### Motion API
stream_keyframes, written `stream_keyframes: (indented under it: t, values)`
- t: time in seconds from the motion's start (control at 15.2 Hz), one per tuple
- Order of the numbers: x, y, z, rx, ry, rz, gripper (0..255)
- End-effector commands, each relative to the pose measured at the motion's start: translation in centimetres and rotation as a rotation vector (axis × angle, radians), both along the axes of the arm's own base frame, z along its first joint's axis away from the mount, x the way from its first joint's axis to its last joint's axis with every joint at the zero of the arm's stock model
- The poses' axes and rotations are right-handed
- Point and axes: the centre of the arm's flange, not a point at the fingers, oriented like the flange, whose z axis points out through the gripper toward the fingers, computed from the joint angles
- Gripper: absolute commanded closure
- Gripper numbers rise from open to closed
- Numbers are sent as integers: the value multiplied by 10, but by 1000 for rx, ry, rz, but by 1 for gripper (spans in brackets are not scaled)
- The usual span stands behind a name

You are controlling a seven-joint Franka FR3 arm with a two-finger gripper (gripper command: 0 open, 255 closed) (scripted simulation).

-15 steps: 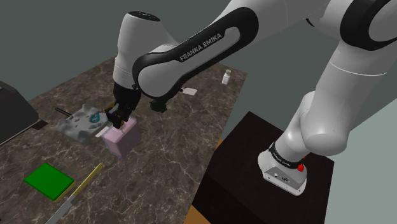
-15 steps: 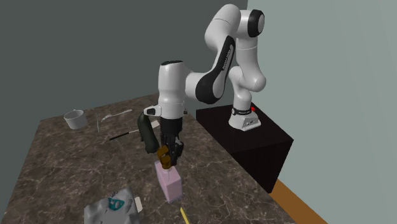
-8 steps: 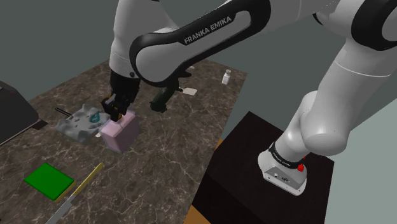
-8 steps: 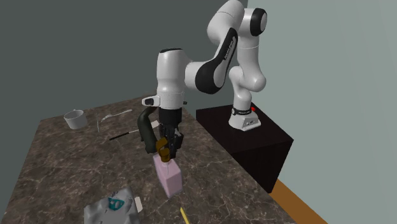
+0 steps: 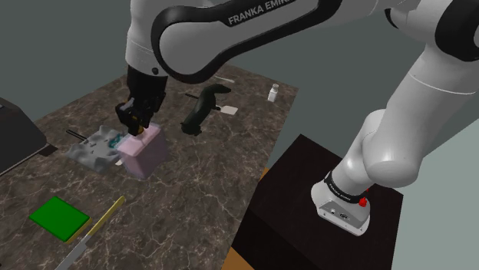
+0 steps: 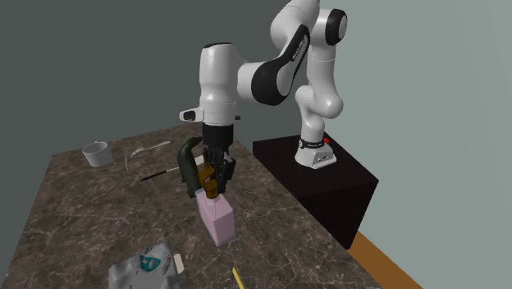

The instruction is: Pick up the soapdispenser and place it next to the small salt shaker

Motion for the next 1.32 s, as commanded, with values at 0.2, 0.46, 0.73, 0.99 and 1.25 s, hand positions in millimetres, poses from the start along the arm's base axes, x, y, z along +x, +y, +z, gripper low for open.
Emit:
stream_keyframes:
  t: [0.2, 0.46, 0.73, 0.99, 1.25]
  values:
    - [0, 0, 26, 0, 0, 0, 255]
    - [0, 0, 48, 0, 0, 0, 255]
    - [0, 0, 69, 0, 0, 0, 255]
    - [0, 0, 90, 0, 0, 0, 255]
    - [0, 0, 111, 0, 0, 0, 255]
